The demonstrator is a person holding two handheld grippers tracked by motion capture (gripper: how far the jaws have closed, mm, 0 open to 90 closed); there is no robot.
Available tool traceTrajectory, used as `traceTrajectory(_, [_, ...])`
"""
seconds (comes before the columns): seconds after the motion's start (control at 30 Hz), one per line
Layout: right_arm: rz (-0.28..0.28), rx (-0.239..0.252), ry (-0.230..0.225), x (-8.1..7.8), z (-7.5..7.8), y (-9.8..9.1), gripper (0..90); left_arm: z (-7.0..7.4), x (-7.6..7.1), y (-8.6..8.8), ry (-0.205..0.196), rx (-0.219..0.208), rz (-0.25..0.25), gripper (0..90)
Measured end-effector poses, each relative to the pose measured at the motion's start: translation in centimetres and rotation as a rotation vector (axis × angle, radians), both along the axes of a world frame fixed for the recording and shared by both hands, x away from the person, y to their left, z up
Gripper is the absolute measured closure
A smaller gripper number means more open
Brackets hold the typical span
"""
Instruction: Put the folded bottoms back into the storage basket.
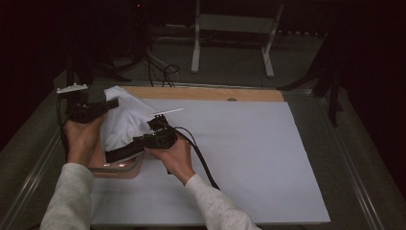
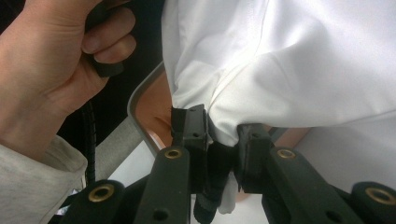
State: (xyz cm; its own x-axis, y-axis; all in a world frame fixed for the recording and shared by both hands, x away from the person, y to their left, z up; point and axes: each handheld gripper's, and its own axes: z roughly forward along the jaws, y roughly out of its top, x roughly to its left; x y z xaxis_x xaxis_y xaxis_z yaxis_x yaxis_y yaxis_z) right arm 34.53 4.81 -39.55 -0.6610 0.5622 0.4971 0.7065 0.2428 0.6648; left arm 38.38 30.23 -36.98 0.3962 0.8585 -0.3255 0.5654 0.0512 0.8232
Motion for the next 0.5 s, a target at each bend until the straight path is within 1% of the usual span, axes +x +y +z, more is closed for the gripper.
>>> traceTrajectory(0.5, [0.000,-0.008,0.007,0.05,-0.85,1.01,76.9,-0.65,-0.08,0.75,0.008,0.009,0.016,82.1])
